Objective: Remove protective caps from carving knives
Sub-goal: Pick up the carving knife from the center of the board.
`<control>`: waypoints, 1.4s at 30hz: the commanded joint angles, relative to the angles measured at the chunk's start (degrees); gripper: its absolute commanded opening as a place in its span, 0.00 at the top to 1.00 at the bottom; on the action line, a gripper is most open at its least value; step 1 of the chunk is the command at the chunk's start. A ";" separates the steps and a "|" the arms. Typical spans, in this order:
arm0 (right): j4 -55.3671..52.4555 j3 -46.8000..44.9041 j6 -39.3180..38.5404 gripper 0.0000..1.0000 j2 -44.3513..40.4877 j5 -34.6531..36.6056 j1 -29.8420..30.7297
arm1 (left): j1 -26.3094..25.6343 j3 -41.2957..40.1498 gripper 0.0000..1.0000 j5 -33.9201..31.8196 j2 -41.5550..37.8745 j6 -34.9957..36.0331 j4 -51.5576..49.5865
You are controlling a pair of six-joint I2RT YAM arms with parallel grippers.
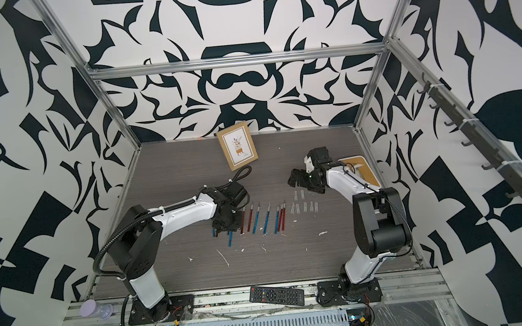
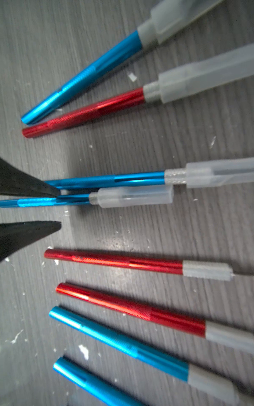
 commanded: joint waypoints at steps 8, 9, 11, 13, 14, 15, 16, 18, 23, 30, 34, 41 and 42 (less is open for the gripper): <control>0.62 0.07 0.08 0.00 -0.83 -0.63 -0.19 | 0.10 -0.01 0.78 -0.26 2.19 -0.46 -1.72; 0.58 0.12 0.08 0.00 -0.83 -0.58 -0.16 | 0.10 0.03 0.78 -0.18 2.29 -0.37 -1.77; 0.53 0.16 0.08 0.00 -0.83 -0.60 -0.24 | 0.10 0.21 0.80 -0.18 2.64 -0.28 -1.83; 0.57 0.17 0.07 0.00 -0.73 -0.72 -0.23 | 0.10 0.21 0.81 -0.04 2.82 -0.29 -1.76; 0.53 0.17 0.07 0.00 -0.72 -0.72 -0.22 | 0.10 0.21 0.81 0.00 2.86 -0.28 -1.68; 0.53 0.16 0.07 0.00 -0.74 -0.72 -0.21 | 0.10 0.20 0.81 0.00 2.98 -0.28 -1.74; 0.45 0.15 0.05 0.00 -0.80 -0.72 -0.17 | 0.10 0.12 0.82 -0.02 3.00 -0.33 -1.72; 0.49 0.15 0.07 0.00 -0.76 -0.63 -0.24 | 0.10 -0.14 0.82 0.00 3.05 -0.37 -1.42; 0.37 0.35 0.08 0.00 -1.13 -0.55 -0.22 | 0.14 -0.14 0.84 0.42 3.34 -0.28 -0.98; 0.27 0.34 -0.09 0.00 -1.95 -0.37 -0.21 | 0.19 0.34 0.91 0.70 2.10 -0.30 -0.54; 0.18 0.43 -0.09 0.00 -2.10 -0.54 -0.25 | 0.69 0.68 0.94 1.29 0.10 -0.24 -0.45; -0.53 0.69 -0.79 0.02 -3.19 0.30 -0.06 | 2.37 -1.02 0.98 6.35 -5.17 0.12 4.13; -0.65 0.82 -0.88 0.02 -3.28 -0.06 -0.03 | 2.55 -1.54 0.98 6.74 -6.01 0.16 5.20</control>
